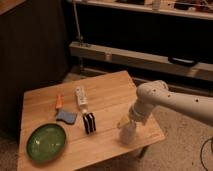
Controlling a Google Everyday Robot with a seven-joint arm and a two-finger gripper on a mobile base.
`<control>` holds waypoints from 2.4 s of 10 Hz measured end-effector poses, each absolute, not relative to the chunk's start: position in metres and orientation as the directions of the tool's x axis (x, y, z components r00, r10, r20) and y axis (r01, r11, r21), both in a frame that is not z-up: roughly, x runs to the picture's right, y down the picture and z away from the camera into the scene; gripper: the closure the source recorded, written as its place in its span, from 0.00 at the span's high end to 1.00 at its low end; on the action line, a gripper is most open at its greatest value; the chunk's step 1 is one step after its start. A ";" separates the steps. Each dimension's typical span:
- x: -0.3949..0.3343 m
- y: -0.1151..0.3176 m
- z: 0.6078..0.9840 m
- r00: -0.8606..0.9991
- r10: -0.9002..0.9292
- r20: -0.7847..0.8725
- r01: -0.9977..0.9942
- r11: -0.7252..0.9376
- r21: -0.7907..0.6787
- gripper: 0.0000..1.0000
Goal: Place the ceramic cup over the eraser
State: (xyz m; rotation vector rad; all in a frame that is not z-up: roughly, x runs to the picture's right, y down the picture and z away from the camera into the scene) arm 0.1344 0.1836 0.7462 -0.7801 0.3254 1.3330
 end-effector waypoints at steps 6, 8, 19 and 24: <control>0.134 0.184 0.746 0.239 0.742 -0.627 -0.947 0.035 -0.319 0.80; 0.134 0.184 0.746 0.239 0.742 -0.627 -0.947 0.035 -0.319 0.80; 0.134 0.184 0.746 0.239 0.742 -0.627 -0.947 0.035 -0.319 0.53; 0.134 0.183 0.746 0.239 0.742 -0.626 -0.947 0.035 -0.319 0.05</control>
